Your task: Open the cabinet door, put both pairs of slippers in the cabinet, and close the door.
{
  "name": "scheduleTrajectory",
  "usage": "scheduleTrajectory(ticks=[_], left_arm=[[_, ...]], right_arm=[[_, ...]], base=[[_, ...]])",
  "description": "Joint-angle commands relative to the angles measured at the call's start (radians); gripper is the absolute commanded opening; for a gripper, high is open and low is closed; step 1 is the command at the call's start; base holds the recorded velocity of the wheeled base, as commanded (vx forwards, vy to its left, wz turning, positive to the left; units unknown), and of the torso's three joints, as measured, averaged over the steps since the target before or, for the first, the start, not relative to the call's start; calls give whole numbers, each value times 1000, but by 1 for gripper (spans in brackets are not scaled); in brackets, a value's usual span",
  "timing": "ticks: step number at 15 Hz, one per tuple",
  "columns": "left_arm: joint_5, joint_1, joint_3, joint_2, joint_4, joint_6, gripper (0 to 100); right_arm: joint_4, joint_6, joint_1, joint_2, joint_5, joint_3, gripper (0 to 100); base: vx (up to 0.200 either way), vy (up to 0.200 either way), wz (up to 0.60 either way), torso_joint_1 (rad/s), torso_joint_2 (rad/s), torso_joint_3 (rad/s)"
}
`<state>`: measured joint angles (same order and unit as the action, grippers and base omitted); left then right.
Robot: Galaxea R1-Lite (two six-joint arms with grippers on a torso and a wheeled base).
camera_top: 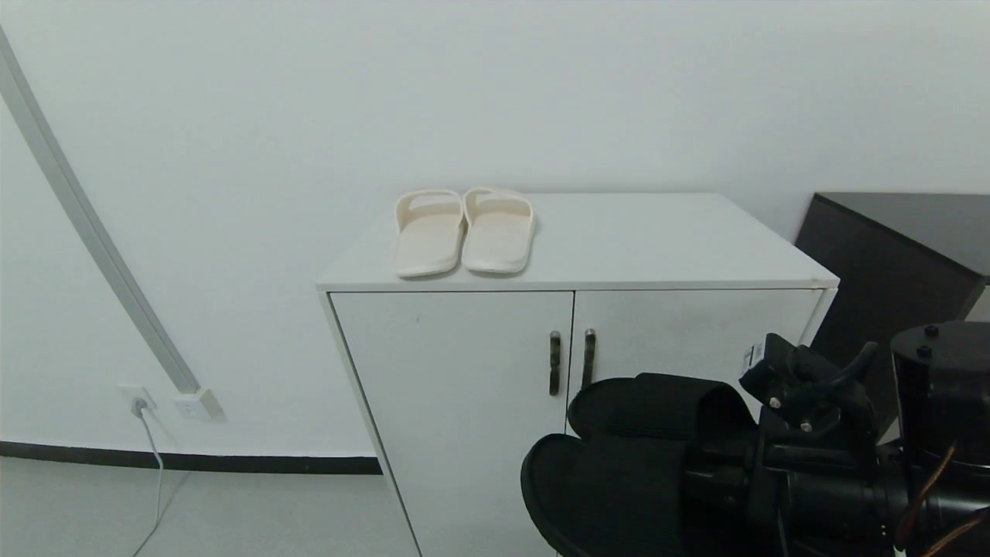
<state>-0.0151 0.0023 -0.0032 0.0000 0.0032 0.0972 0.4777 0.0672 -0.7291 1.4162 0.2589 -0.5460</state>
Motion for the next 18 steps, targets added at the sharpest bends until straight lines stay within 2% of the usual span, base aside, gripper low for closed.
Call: scheduleTrajectory(ticks=[1, 6, 8, 10, 14, 16, 17, 18], left_arm=[[0, 1, 0, 0, 0, -1, 100], [-6, 1, 2, 0, 0, -4, 100], [1, -1, 2, 2, 0, -28, 100], [1, 1, 2, 2, 0, -28, 100], [1, 1, -4, 2, 0, -30, 100], [4, -1, -8, 12, 0, -37, 100], [26, -7, -58, 63, -6, -27, 100], [57, -10, -152, 115, -8, 21, 100]], right_arm=[[1, 0, -4, 1, -1, 6, 0], [1, 2, -13, 1, -3, 9, 0], [2, 0, -10, -14, -4, 21, 0], [1, -1, -12, -16, 0, 31, 0], [2, 2, -13, -10, 2, 41, 0], [2, 0, -23, 3, 3, 44, 0], [2, 0, -23, 10, 2, 46, 0], [2, -1, -21, 13, 2, 47, 0]], base=[[0, 0, 0, -168, 481, 315], [0, 0, 0, -144, 475, 331], [0, 0, 0, -110, 459, 342], [0, 0, 0, -95, 461, 359], [0, 0, 0, -51, 452, 394], [0, 0, 0, 4, 153, 138], [0, 0, 0, 0, 0, 0], [0, 0, 0, 0, 0, 0]])
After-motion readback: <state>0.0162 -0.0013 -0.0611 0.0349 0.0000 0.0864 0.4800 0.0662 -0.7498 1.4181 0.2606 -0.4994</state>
